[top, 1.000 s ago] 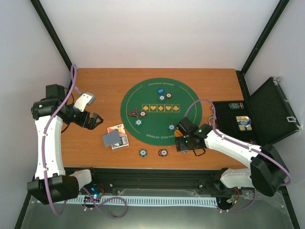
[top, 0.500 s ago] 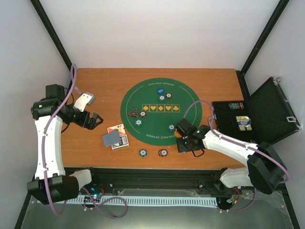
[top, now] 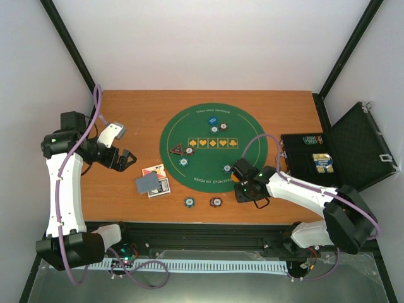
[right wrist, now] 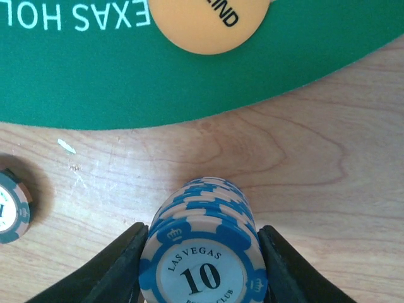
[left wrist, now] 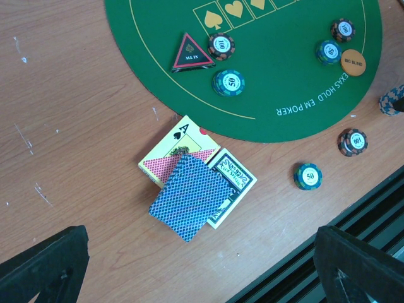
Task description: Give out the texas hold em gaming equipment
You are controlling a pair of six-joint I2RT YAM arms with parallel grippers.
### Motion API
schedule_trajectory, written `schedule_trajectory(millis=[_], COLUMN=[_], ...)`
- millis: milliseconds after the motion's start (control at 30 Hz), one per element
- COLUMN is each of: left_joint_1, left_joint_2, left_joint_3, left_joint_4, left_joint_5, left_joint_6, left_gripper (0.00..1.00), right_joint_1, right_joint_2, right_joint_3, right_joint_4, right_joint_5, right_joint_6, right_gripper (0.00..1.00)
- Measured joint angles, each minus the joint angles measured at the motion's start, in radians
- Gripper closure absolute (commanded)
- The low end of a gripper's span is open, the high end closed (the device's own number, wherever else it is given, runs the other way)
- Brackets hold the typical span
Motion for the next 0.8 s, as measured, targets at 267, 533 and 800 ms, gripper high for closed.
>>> schedule_trajectory(millis=[267, 533, 800], left_joint_1=[0.0, 0.0, 0.0], left_joint_2=[0.0, 0.0, 0.0], left_joint_3=[0.0, 0.003, 0.003], left_joint_4=[0.0, 0.0, 0.0], left_joint_5=[0.0, 0.0, 0.0], left_joint_6=[0.0, 0.0, 0.0], left_gripper=[0.0, 0.0, 0.0], right_joint_1=[0.006, 0.014, 0.02], right_joint_2=[-0.001, -0.001, -0.002], right_joint_3=[0.002, 0.011, 0.013], right_joint_4=[-0.004, -0.024, -0.029], right_joint_5=[0.003, 0.004, 0.009], right_joint_6=[0.0, -0.004, 0.0], right_gripper=[0.52, 0.53, 0.67])
